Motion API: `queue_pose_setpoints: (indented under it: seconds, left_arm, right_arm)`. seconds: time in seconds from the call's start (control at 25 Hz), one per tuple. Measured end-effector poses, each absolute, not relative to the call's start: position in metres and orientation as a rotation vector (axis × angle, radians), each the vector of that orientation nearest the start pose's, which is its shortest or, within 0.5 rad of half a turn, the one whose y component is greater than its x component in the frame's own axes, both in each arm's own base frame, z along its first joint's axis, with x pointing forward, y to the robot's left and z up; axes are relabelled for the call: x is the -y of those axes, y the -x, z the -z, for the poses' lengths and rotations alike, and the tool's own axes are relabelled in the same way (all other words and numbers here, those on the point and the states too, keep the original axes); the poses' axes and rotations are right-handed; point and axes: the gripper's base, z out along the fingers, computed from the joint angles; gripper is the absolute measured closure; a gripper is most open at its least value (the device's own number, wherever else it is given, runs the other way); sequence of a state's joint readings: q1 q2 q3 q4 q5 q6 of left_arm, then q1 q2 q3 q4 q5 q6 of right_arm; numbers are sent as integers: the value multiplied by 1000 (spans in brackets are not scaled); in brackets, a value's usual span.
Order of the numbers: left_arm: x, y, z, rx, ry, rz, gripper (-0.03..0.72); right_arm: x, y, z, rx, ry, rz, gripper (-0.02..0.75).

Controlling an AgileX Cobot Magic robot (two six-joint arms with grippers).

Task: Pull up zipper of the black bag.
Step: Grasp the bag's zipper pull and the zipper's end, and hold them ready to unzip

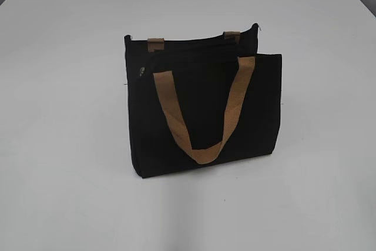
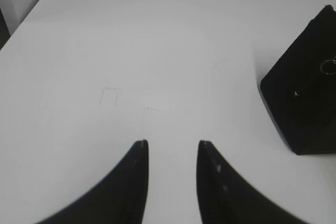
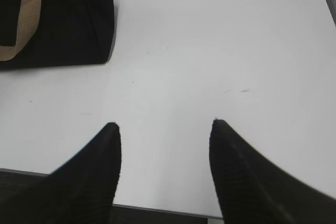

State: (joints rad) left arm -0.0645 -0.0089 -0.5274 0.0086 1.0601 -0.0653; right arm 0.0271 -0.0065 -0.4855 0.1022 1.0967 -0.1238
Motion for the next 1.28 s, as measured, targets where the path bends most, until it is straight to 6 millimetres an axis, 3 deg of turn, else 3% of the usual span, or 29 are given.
queue_pose_setpoints:
  seconds: [0.4, 0.64, 0.8, 0.96, 1.16, 1.28]
  left_arm:
    - [2, 9, -285, -2008, -1, 121, 447]
    - [9, -9, -296, -2009, 5, 208, 447]
    - [15, -37, -315, -1872, 35, 320, 447]
    - [16, -79, -322, -1849, 48, 302, 432]
    - [17, -146, -317, -1820, 93, 272, 416]
    - [23, -190, -302, -1799, 103, 245, 414]
  right_arm:
    - [-8, 6, -271, -2078, 164, -64, 316]
    - [-9, -6, -279, -2086, 189, -63, 316]
    - [-10, -36, -293, -2025, 219, -58, 316]
    - [-14, -65, -302, -1972, 221, -92, 316]
    - [-24, -102, -301, -1981, 269, -146, 316]
    - [-32, -123, -292, -2042, 302, -165, 316]
